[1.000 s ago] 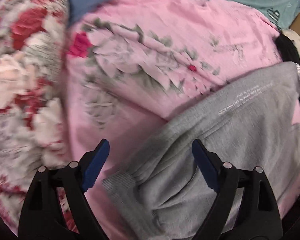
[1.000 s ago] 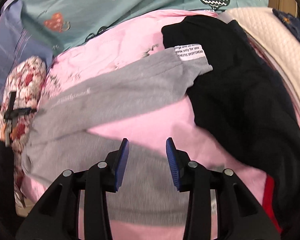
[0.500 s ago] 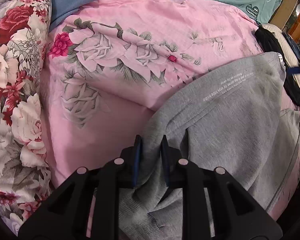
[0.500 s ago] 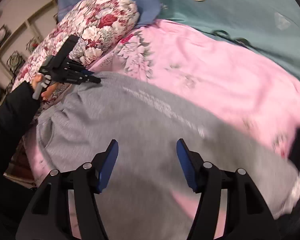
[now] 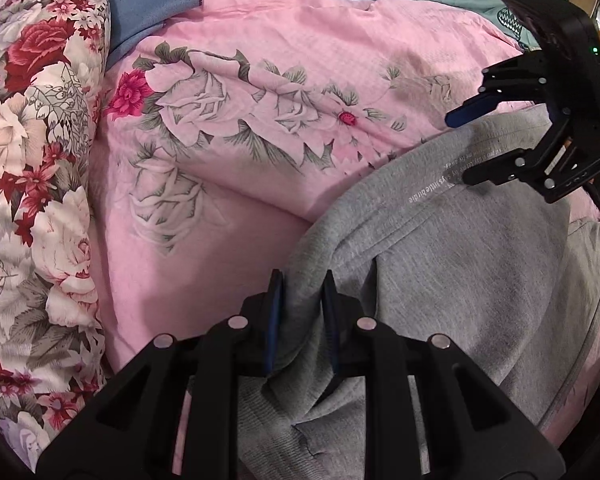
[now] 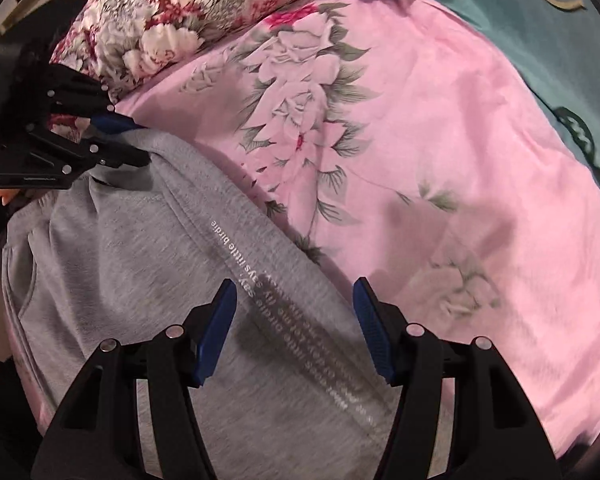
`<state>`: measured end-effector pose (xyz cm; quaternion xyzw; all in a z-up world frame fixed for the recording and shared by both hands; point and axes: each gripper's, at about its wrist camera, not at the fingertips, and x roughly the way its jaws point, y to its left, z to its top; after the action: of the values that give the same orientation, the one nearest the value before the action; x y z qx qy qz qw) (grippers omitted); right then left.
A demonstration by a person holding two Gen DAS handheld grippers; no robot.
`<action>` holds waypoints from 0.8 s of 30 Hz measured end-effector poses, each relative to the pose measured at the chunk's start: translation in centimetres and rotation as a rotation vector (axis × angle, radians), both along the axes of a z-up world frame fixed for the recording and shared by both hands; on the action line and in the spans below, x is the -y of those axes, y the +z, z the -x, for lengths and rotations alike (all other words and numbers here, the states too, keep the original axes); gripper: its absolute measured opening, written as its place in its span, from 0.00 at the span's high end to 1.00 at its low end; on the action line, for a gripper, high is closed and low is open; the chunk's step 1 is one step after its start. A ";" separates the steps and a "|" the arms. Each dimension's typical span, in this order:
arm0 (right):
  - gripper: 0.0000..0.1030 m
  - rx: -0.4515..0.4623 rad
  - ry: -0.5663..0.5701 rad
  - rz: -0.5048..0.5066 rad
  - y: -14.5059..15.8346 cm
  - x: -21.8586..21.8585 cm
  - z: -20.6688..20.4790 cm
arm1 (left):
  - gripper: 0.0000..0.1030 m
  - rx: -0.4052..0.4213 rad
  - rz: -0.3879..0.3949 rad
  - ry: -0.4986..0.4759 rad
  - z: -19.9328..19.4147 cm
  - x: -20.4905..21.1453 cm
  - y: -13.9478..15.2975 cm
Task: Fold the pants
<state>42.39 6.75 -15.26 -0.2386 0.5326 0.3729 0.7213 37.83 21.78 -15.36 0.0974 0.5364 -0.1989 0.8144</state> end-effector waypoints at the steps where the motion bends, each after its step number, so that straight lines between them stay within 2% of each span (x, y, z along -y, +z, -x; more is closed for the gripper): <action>1: 0.41 0.004 0.014 0.006 -0.2 -0.4 -0.1 | 0.81 0.002 -0.001 0.001 0.1 0.0 0.0; 4: 0.42 0.005 0.027 0.013 -0.9 -1.0 -0.5 | 0.81 0.005 0.000 0.009 0.3 -0.1 0.2; 6: 0.53 -0.028 0.030 0.017 -1.7 -1.1 -0.6 | 0.81 0.005 -0.001 0.012 0.4 -0.1 0.2; 7: 0.69 -0.013 0.032 0.010 -1.6 -1.0 -0.3 | 0.81 0.007 -0.007 0.013 0.5 -0.1 0.2; 8: 0.84 -0.045 0.048 -0.012 -1.6 -1.0 0.0 | 0.81 0.009 -0.012 0.015 0.5 0.0 0.2; 12: 0.89 0.006 0.041 -0.060 -0.8 -0.3 1.0 | 0.81 0.017 -0.014 0.046 0.2 -0.3 0.2; 18: 0.90 0.168 -0.051 -0.042 -0.2 -1.4 -0.2 | 0.80 0.045 -0.018 0.159 -3.0 -0.8 0.5; 24: 0.90 0.143 -0.073 -0.033 -2.0 -1.5 -2.0 | 0.77 0.027 -0.055 0.168 -3.9 -0.5 -0.9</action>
<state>44.42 8.29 -17.21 -0.2331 0.4819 0.3373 0.7744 41.73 22.28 -16.22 0.0768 0.5369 -0.1136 0.8324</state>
